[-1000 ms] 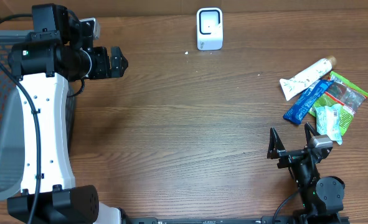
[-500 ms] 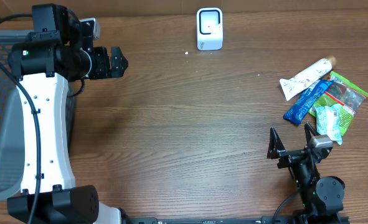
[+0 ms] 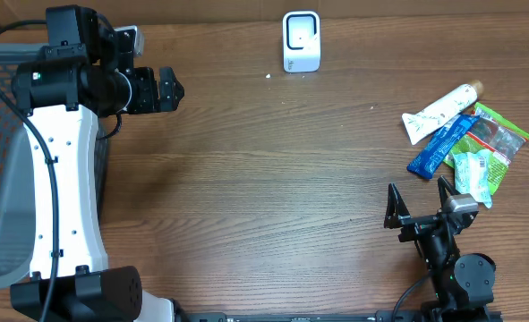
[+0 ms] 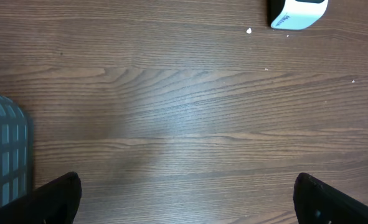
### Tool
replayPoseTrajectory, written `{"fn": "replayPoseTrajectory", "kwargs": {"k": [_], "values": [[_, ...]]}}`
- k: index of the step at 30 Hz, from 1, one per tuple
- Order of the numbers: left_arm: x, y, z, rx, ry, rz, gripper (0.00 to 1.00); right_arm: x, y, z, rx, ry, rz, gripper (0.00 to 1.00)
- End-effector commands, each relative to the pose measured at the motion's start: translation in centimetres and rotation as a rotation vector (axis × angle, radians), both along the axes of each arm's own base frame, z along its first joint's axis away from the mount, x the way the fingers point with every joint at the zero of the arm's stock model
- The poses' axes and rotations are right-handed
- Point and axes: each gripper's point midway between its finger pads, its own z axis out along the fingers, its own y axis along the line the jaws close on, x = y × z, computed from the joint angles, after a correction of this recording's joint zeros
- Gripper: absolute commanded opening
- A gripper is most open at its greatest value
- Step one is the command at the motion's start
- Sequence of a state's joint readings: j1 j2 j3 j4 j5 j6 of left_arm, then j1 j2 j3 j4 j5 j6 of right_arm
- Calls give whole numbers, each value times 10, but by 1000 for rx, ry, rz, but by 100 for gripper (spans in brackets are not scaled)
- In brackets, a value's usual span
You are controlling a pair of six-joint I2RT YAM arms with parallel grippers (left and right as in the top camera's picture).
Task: Scan the item barcode
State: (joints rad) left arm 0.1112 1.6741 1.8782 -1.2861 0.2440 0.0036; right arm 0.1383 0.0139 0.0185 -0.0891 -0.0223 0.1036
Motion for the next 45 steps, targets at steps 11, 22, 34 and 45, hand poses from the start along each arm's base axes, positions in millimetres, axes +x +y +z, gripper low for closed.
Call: {"fn": "replayPoseTrajectory", "kwargs": {"k": [11, 22, 34, 45], "values": [[-59, -54, 33, 7, -107, -159, 100, 0, 2, -1, 2, -7, 10, 100], [-144, -5, 11, 161, -199, 8, 100, 0, 2, -1, 1, -7, 10, 100], [-116, 2, 10, 211, -893, 83, 100, 0, 2, -1, 1, -7, 10, 100], [-138, 1, -47, 292, -1083, 54, 100, 0, 2, -1, 1, -7, 10, 100]]}}
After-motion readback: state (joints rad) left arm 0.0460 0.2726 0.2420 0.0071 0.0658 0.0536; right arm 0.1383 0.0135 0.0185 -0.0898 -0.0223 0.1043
